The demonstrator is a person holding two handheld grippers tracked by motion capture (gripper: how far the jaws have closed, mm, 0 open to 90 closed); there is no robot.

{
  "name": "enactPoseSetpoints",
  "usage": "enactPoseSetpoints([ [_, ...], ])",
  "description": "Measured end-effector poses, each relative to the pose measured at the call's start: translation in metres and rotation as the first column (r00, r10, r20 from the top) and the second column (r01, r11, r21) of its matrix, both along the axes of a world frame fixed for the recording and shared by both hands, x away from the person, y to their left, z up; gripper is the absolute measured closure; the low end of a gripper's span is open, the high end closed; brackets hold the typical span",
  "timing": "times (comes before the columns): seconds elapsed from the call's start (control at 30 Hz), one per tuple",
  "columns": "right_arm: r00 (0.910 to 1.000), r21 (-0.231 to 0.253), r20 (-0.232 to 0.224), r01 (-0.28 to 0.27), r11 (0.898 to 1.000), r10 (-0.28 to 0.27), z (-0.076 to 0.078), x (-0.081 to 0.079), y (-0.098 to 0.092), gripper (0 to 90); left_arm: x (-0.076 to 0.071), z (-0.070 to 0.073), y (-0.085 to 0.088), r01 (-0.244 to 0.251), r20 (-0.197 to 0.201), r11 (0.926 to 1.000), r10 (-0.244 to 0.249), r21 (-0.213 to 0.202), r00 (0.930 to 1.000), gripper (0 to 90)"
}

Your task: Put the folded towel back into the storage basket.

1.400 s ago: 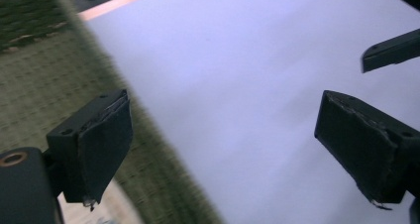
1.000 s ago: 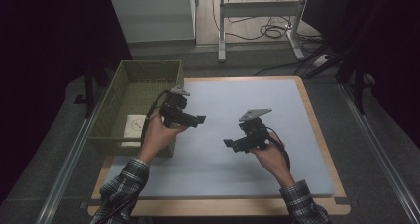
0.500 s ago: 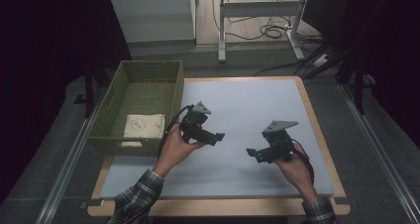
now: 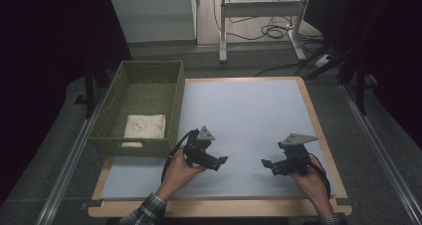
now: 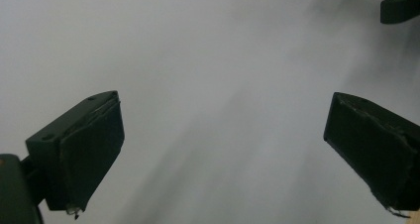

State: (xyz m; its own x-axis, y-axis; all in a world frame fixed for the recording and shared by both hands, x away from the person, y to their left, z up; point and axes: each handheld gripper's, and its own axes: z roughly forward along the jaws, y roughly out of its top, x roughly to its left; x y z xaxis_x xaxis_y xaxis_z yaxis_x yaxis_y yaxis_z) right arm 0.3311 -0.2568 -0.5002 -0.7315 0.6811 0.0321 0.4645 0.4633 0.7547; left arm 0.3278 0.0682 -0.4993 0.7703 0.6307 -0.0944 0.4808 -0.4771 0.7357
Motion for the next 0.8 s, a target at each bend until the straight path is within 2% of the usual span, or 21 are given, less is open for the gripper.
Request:
enactPoseSetpoints([
  [0.17,1.0000,-0.025,0.004,-0.002,1.000,0.002,-0.011,-0.006,-0.004,3.2,-0.010,-0.013,0.006,-0.023,-0.010,0.9997,0.023,-0.002,0.9997,1.3],
  [0.23,1.0000,-0.030,-0.001,-0.001,1.000,0.001,-0.015,-0.007,-0.005,2.7,-0.015,-0.018,0.009,-0.029,-0.007,0.9995,0.029,0.012,0.9996,1.0],
  [0.37,0.9999,-0.045,-0.011,-0.001,0.999,0.000,-0.023,-0.010,-0.007,2.4,-0.023,-0.032,0.013,-0.039,0.008,0.9961,0.039,0.079,0.9992,0.9],
  [0.5,0.9997,-0.069,-0.022,0.003,0.998,-0.004,-0.030,-0.010,-0.006,2.3,-0.030,-0.044,0.018,-0.051,0.012,0.9915,0.050,0.119,0.9987,0.7],
  [0.57,1.0000,-0.095,-0.010,0.002,0.995,-0.002,-0.032,-0.011,-0.004,2.1,-0.031,-0.048,0.022,-0.058,0.001,0.9950,0.058,0.082,0.9983,0.5],
  [0.6,1.0000,-0.108,-0.003,0.001,0.994,-0.001,-0.032,-0.012,-0.002,1.9,-0.031,-0.047,0.023,-0.068,0.004,0.9946,0.068,0.078,0.9977,0.6],
  [0.8,1.0000,-0.114,0.002,0.003,0.994,-0.003,-0.033,-0.012,-0.002,1.8,-0.031,-0.048,0.023,-0.073,0.006,0.9938,0.073,0.084,0.9973,0.4],
])
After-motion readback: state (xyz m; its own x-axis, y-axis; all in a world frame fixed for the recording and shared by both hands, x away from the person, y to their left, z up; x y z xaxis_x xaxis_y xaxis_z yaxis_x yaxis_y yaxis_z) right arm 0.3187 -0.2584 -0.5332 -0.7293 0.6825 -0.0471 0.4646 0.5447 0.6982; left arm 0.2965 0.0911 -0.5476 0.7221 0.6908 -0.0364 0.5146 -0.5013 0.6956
